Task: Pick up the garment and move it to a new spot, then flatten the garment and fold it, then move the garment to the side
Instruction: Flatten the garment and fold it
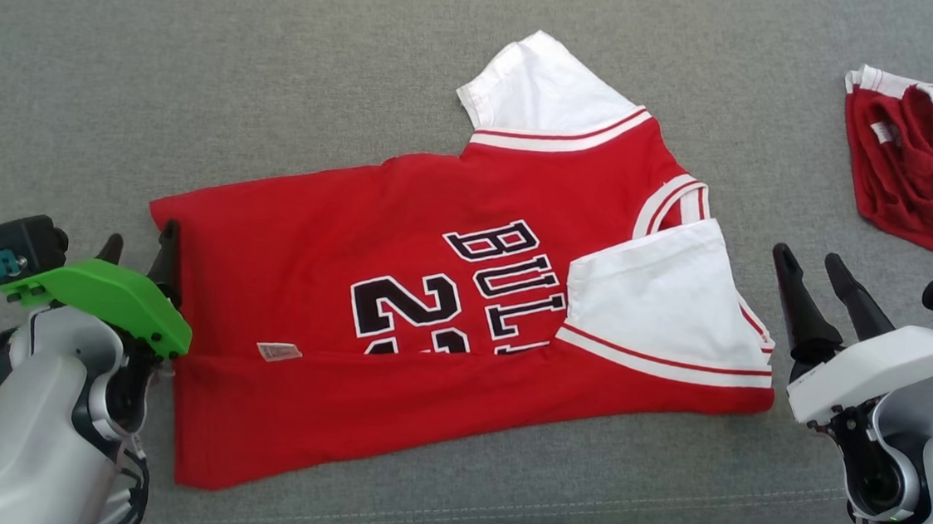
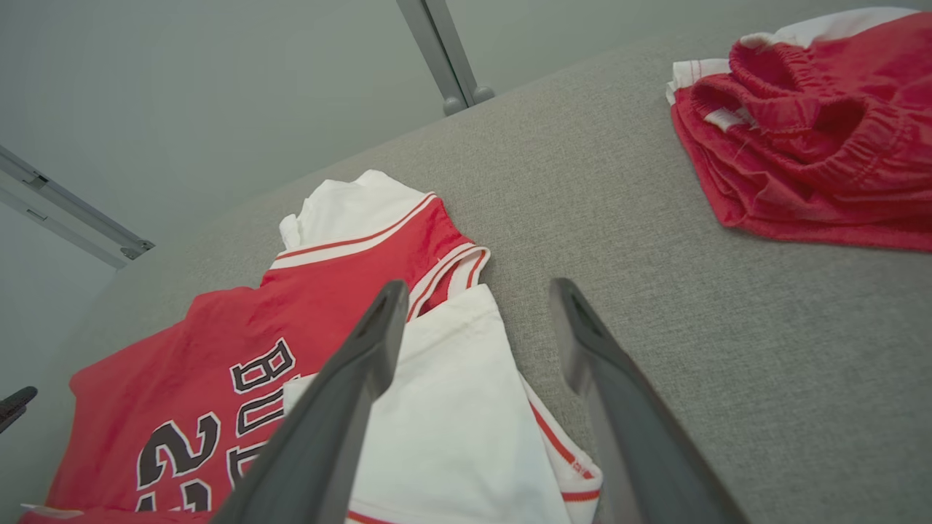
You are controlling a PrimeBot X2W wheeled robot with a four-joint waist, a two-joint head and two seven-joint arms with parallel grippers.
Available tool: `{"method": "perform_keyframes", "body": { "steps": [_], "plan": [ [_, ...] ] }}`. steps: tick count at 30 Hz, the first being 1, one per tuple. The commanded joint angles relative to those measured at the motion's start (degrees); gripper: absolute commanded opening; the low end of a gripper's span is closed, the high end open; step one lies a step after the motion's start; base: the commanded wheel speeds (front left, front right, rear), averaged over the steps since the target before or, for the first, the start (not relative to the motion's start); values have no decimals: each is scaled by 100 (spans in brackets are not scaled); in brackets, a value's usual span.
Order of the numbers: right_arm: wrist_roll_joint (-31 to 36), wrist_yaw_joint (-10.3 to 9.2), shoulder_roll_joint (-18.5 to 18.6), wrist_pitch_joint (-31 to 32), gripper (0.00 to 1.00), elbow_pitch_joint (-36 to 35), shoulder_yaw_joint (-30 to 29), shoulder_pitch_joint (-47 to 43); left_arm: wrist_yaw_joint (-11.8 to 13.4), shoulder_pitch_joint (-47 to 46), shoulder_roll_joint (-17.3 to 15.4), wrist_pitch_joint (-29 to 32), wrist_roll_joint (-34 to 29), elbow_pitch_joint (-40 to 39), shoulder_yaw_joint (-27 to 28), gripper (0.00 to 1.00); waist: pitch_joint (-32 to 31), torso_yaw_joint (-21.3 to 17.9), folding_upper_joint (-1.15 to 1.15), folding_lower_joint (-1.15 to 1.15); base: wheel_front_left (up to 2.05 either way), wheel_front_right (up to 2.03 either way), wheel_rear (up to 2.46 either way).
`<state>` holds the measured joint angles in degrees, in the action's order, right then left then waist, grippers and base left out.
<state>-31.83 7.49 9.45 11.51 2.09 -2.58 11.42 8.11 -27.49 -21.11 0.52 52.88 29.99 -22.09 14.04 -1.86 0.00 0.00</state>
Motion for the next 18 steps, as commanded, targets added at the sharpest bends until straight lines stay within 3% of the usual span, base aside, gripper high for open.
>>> {"method": "perform_keyframes", "body": {
  "steps": [1,18],
  "plan": [
    [-56,-1,64,-6,100,-15,74,145,-31,-272,-46,22,-79,208,-3,100,250,-143,0,0,0,0,0],
    [-238,-1,324,-100,100,42,309,429,-268,-1265,36,272,-156,1446,-171,100,606,-222,0,0,0,0,0]
  ]
}}
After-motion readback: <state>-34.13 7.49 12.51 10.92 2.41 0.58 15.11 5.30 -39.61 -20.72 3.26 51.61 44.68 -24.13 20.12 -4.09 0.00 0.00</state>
